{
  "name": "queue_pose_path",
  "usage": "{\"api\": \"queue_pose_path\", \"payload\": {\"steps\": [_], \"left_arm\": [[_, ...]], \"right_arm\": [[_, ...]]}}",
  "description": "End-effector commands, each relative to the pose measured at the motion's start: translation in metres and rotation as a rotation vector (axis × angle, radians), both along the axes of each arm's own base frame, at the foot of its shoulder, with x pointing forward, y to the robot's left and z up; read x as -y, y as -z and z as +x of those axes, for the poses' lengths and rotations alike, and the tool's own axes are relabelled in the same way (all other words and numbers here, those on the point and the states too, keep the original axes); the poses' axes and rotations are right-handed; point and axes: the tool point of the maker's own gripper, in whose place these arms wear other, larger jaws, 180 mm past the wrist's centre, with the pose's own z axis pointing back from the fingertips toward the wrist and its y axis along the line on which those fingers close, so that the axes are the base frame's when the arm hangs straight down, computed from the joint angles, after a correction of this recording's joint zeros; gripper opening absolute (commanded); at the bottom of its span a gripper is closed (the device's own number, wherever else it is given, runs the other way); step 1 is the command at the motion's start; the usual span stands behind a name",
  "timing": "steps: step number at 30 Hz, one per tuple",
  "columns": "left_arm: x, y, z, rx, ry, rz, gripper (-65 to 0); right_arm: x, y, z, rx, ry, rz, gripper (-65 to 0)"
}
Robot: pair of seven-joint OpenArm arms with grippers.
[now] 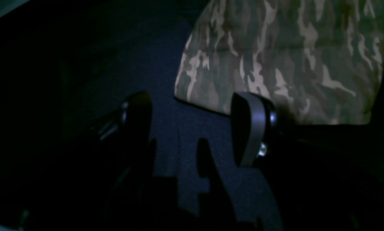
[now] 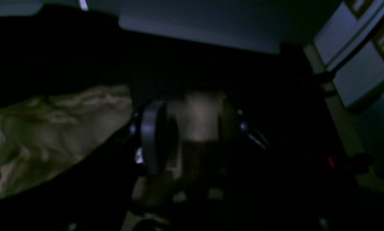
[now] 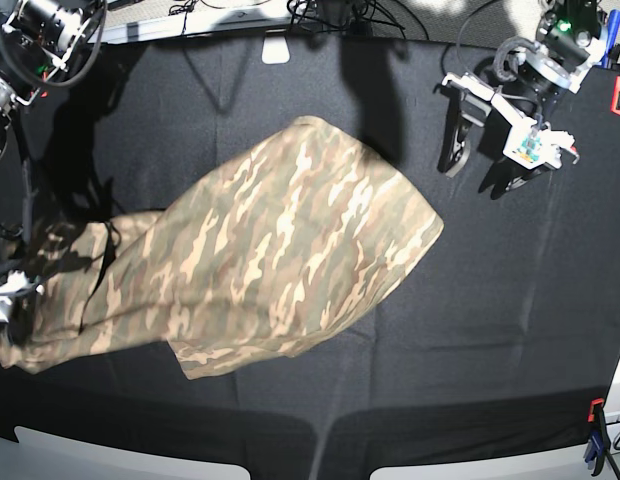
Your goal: Layout the t-shirt on the table in an organized manner, then fold the t-shirt properly
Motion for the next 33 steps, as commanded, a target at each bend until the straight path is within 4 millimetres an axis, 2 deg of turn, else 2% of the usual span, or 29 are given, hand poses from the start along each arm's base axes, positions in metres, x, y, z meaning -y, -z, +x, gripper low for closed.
{"api": "queue_pose_path", "payload": {"steps": [1, 7, 10, 13, 18, 25, 29, 33], "left_arm": [[0.0, -0.012, 0.002, 0.041, -0.001, -0.016, -28.5], [0.0, -0.012, 0.002, 0.042, 0.0, -0.016, -28.5], [0.0, -0.012, 0.003, 0.044, 0.0, -0.016, -28.5], [0.0, -0.018, 0.011, 0.069, 0.0, -0.014, -28.5], [-0.004, -0.024, 0.041, 0.043, -0.016, 0.014, -28.5], [0.001, -0.054, 0.078, 0.062, -0.013, -0.084, -28.5], [0.019, -0.067, 0.093, 0.052, 0.038, -0.129, -28.5], [0.052, -0.07, 0.109, 0.04, 0.134, -0.117, -28.5]], "right_arm": [[0.002, -0.021, 0.003, 0.064, -0.004, -0.02, -36.9], [-0.003, -0.021, 0.003, 0.063, -0.025, 0.004, -37.0], [-0.007, -0.011, 0.0, 0.007, -0.041, 0.033, -37.0], [-0.002, -0.003, -0.003, -0.034, -0.015, 0.019, -37.0], [0.034, 0.012, -0.017, -0.11, 0.159, -0.042, -37.0], [0.073, 0.036, -0.062, -0.172, 0.288, -0.005, -37.0], [0.094, 0.044, -0.088, -0.193, 0.359, 0.018, -37.0], [0.106, 0.042, -0.108, -0.173, 0.398, 0.06, -37.0]]}}
